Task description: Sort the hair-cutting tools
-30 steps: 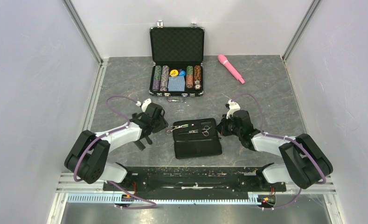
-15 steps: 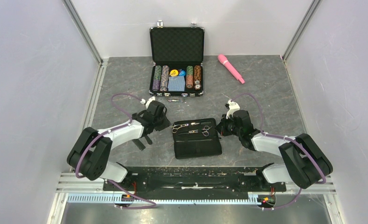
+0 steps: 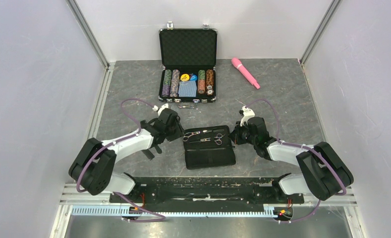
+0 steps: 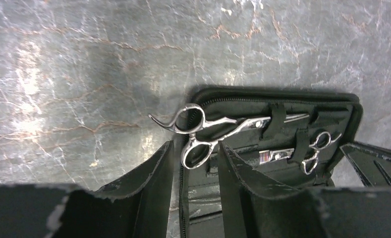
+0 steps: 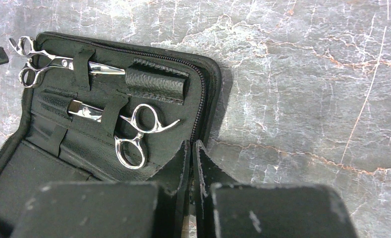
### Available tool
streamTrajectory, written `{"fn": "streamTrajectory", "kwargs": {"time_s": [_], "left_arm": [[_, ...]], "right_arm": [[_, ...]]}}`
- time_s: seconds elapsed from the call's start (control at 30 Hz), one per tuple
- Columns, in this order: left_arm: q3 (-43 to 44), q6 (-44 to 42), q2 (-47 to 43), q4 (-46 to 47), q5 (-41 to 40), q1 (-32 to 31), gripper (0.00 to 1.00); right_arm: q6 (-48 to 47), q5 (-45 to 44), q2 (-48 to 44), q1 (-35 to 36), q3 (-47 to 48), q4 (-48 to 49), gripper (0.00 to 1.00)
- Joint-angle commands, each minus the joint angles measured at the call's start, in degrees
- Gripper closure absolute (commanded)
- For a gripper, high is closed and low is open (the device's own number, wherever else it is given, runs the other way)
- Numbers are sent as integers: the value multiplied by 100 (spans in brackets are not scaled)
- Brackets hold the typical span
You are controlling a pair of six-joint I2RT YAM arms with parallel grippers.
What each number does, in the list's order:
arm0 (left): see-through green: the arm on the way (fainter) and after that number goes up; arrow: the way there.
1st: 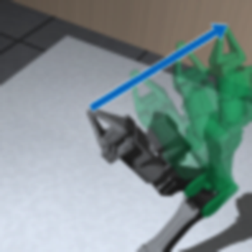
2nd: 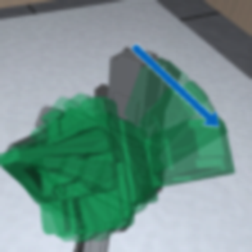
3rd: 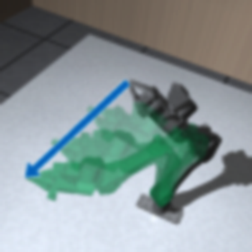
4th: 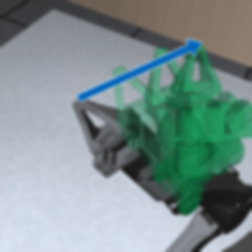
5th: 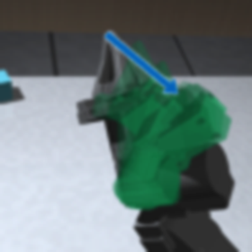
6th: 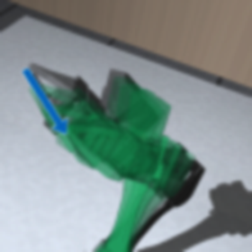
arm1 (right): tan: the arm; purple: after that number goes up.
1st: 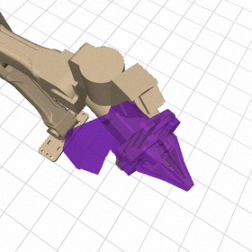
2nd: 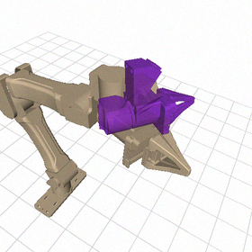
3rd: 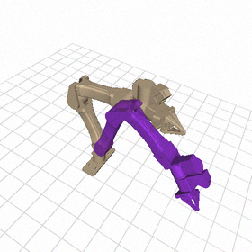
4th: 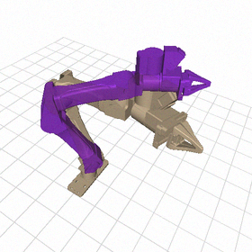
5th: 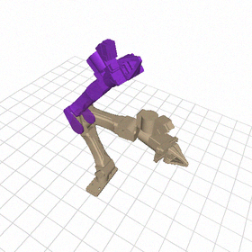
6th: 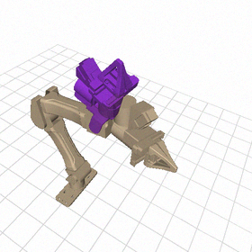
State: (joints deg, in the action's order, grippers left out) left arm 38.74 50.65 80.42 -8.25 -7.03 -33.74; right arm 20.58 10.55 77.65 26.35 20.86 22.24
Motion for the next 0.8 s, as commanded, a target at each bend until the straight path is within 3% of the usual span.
{"fn": "streamTrajectory", "kwargs": {"time_s": [0.0,0.37,0.77], "left_arm": [[-41,-135,-140,-80,25,-206,56],[45,-187,205,-98,-215,-371,58],[359,-434,600,-191,-538,-362,72]], "right_arm": [[47,136,-7,6,23,371,100],[35,148,-13,2,23,362,100],[30,145,21,2,15,359,100]]}}
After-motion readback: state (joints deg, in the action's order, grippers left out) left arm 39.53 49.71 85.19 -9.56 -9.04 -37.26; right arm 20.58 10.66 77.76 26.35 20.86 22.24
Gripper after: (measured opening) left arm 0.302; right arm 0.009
